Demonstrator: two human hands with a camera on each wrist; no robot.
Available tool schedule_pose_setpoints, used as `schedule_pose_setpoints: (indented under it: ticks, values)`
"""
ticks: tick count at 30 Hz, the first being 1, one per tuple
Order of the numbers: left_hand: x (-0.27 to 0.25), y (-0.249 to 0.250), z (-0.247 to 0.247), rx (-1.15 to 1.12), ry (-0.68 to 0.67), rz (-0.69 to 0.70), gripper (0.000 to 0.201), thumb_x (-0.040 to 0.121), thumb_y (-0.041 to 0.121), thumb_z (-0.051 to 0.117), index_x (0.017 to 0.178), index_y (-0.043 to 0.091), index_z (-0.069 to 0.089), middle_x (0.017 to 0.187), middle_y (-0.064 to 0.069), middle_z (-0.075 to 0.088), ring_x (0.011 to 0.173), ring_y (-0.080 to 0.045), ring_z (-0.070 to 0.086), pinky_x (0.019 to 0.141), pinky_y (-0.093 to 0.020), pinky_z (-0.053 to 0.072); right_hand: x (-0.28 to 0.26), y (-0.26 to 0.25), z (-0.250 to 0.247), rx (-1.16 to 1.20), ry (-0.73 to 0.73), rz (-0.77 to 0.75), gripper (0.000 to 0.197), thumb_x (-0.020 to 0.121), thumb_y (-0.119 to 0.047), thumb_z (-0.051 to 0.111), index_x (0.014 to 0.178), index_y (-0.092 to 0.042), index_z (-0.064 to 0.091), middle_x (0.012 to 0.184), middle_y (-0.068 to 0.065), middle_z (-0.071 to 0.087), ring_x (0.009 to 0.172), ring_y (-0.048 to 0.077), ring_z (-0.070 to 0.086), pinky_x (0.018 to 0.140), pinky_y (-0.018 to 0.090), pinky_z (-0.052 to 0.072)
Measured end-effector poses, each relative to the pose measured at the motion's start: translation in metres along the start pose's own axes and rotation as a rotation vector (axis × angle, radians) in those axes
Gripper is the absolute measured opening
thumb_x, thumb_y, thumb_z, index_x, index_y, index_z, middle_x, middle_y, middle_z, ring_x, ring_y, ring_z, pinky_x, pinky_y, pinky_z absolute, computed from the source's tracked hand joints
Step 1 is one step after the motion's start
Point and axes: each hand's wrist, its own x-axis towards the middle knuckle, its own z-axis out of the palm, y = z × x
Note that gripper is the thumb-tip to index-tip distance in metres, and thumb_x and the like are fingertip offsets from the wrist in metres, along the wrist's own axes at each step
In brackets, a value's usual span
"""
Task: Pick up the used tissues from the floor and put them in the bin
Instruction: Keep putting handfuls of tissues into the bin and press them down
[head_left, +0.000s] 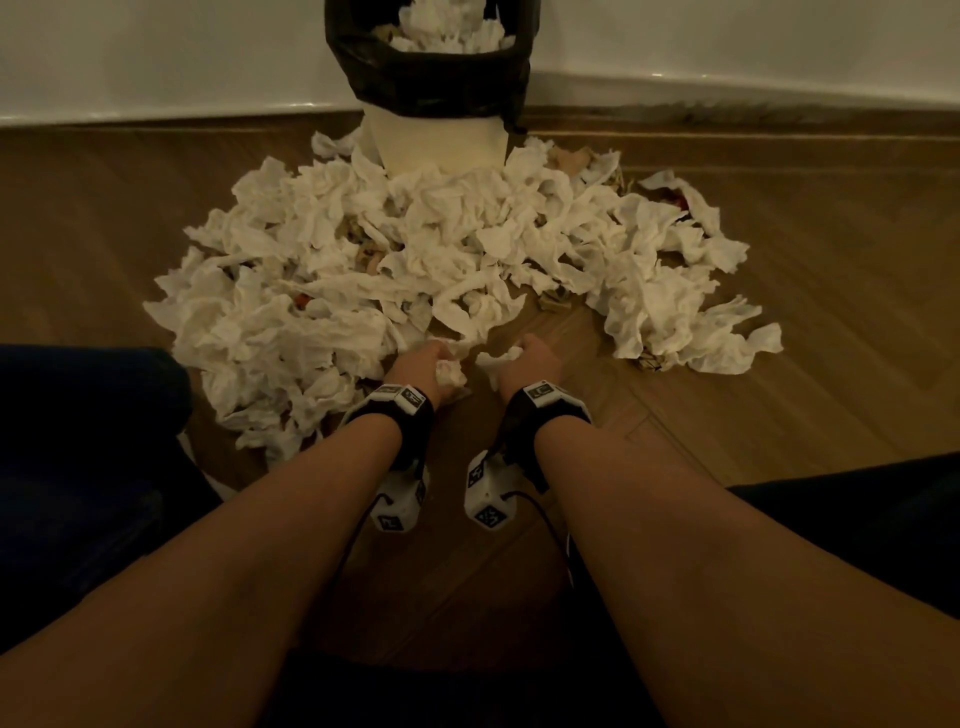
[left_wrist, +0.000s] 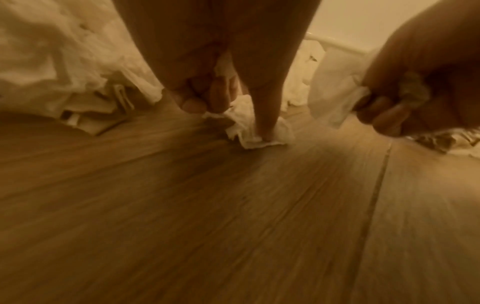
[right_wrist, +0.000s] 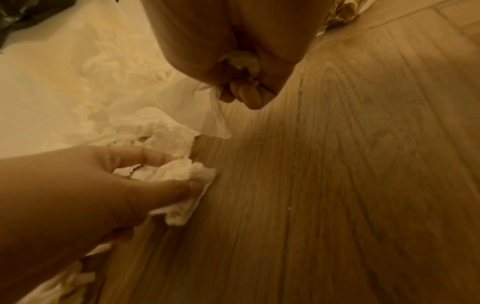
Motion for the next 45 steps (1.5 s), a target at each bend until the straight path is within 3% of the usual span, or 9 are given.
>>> schedule_pose_setpoints:
  ticks: [9, 16, 21, 25, 28, 33, 38, 42, 45]
  values:
    - [-0.004, -0.004, -0.005, 0.047, 0.077, 0.029, 0.041, 0.087, 0.037, 0.057, 0.115, 0.008, 0.054, 0.133, -0.012, 0.028, 0.101, -0.027, 0.05, 0.088, -0.029, 0.038, -0.012, -0.02, -0.014, -0.026, -0.016, 0.101, 0.028, 0.096, -0.015, 0.043, 0.109, -0.008, 0.066, 0.118, 0.01, 0.062, 0.108, 0.026, 0.059, 0.084, 0.03, 0.046]
    - [-0.015, 0.012, -0.025, -0.153, 0.165, -0.004, 0.007, 0.094, 0.014, 0.045, 0.1, 0.012, 0.047, 0.109, -0.02, 0.056, 0.087, -0.027, 0.052, 0.072, -0.033, 0.039, -0.022, -0.043, -0.021, 0.006, -0.029, 0.074, 0.036, 0.099, -0.024, 0.038, 0.119, -0.002, 0.057, 0.124, 0.018, 0.057, 0.113, 0.032, 0.056, 0.084, 0.035, 0.044]
    - [-0.027, 0.033, -0.05, -0.416, 0.195, -0.051, 0.031, 0.094, 0.004, 0.035, 0.107, 0.012, 0.062, 0.113, -0.015, 0.06, 0.088, -0.029, 0.059, 0.072, -0.037, 0.052, -0.037, -0.069, -0.029, 0.235, -0.061, 0.12, 0.054, 0.101, -0.039, 0.023, 0.131, -0.001, 0.048, 0.133, 0.018, 0.052, 0.118, 0.03, 0.053, 0.089, 0.03, 0.045]
    - [-0.04, 0.051, -0.084, -0.277, 0.28, -0.045, 0.046, 0.096, 0.034, 0.037, 0.064, 0.011, 0.059, 0.07, -0.007, 0.058, 0.075, -0.029, 0.055, 0.069, -0.031, 0.042, -0.052, -0.09, -0.049, 0.372, -0.188, 0.12, 0.04, 0.102, -0.022, 0.031, 0.135, -0.003, 0.042, 0.137, 0.01, 0.051, 0.12, 0.023, 0.055, 0.058, 0.011, 0.051]
    - [-0.057, 0.066, -0.109, -0.293, 0.364, -0.042, 0.063, 0.095, 0.054, 0.032, 0.047, 0.014, 0.042, 0.052, -0.002, 0.043, 0.057, -0.026, 0.048, 0.06, -0.029, 0.036, -0.063, -0.109, -0.065, 0.175, -0.104, -0.001, 0.043, 0.1, -0.025, 0.041, 0.141, -0.013, 0.038, 0.144, 0.001, 0.045, 0.124, 0.018, 0.051, 0.083, 0.019, 0.048]
    - [-0.081, 0.082, -0.155, -0.377, 0.458, 0.082, 0.045, 0.099, 0.029, 0.027, 0.102, 0.002, 0.063, 0.101, -0.019, 0.065, 0.093, -0.035, 0.06, 0.084, -0.037, 0.048, -0.093, -0.148, -0.096, 0.14, -0.005, -0.124, 0.035, 0.098, -0.021, 0.042, 0.125, -0.002, 0.054, 0.129, 0.016, 0.056, 0.114, 0.032, 0.055, 0.088, 0.035, 0.047]
    - [-0.111, 0.099, -0.193, -0.542, 0.435, 0.142, 0.047, 0.092, 0.005, 0.033, 0.136, 0.023, 0.037, 0.11, -0.02, 0.057, 0.084, -0.031, 0.056, 0.068, -0.033, 0.044, -0.124, -0.185, -0.126, -0.001, -0.063, -0.242, 0.04, 0.096, -0.015, 0.044, 0.133, 0.0, 0.045, 0.136, 0.018, 0.049, 0.125, 0.033, 0.048, 0.089, 0.032, 0.045]
    - [-0.135, 0.116, -0.22, -0.697, 0.354, 0.139, 0.055, 0.089, -0.006, 0.038, 0.138, 0.017, 0.037, 0.128, -0.018, 0.05, 0.114, -0.033, 0.052, 0.091, -0.039, 0.047, -0.142, -0.217, -0.165, -0.166, -0.039, -0.392, 0.043, 0.095, -0.011, 0.049, 0.136, 0.001, 0.043, 0.136, 0.019, 0.049, 0.124, 0.031, 0.048, 0.099, 0.03, 0.037]
    - [-0.157, 0.127, -0.241, -1.057, 0.268, 0.16, 0.017, 0.093, 0.007, 0.04, 0.1, 0.006, 0.055, 0.089, -0.015, 0.055, 0.073, -0.032, 0.055, 0.063, -0.034, 0.044, -0.144, -0.228, -0.192, -0.04, -0.051, -0.481, 0.036, 0.093, -0.003, 0.046, 0.129, -0.002, 0.054, 0.1, 0.01, 0.061, 0.08, 0.018, 0.059, 0.065, 0.02, 0.046]
